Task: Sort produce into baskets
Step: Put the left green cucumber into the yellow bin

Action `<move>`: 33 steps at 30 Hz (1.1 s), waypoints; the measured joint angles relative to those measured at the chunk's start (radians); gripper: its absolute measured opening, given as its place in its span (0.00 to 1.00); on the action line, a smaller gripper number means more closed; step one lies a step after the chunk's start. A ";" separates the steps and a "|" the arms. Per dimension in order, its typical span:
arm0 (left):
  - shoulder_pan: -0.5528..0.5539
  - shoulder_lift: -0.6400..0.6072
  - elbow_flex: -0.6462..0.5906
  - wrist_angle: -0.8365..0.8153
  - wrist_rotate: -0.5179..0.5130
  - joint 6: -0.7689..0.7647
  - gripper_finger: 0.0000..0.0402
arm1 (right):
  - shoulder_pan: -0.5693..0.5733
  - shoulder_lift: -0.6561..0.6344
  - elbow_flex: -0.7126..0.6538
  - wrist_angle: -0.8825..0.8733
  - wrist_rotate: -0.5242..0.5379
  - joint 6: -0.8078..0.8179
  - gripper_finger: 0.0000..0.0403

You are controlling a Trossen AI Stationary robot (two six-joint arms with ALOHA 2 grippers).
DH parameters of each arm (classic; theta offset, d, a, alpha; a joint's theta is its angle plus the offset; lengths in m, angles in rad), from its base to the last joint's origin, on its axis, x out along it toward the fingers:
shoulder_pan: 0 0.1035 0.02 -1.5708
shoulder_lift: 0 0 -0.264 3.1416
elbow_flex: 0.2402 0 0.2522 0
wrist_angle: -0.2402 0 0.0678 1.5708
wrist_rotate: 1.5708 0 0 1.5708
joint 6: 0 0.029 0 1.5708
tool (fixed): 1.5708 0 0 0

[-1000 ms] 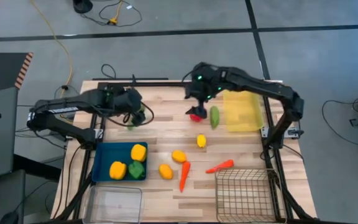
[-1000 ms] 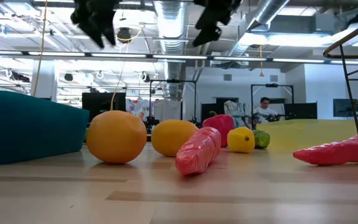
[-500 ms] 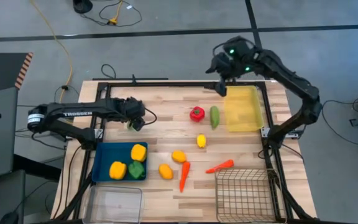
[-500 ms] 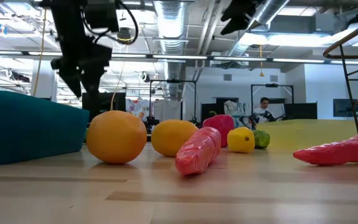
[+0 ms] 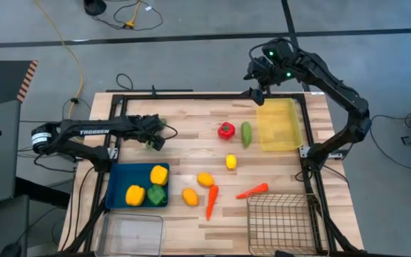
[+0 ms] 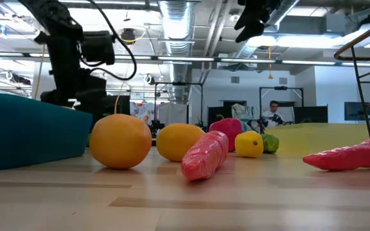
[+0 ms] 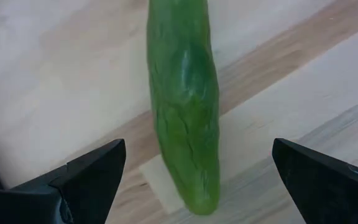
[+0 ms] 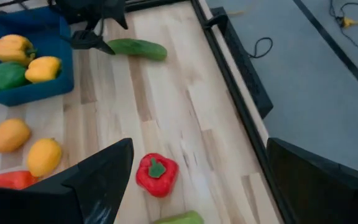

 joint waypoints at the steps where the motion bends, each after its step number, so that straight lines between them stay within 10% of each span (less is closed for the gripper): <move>1: 0.007 0.000 -0.012 0.012 0.007 0.000 0.98 | 0.001 0.000 -0.002 -0.001 -0.001 0.000 0.98; 12: 0.047 0.034 -0.063 0.088 0.038 -0.015 0.94 | 0.056 0.001 -0.035 0.010 -0.003 0.011 0.98; 33: 0.046 0.122 0.150 0.167 0.203 0.126 0.32 | 0.194 0.001 -0.036 0.023 -0.003 -0.097 0.98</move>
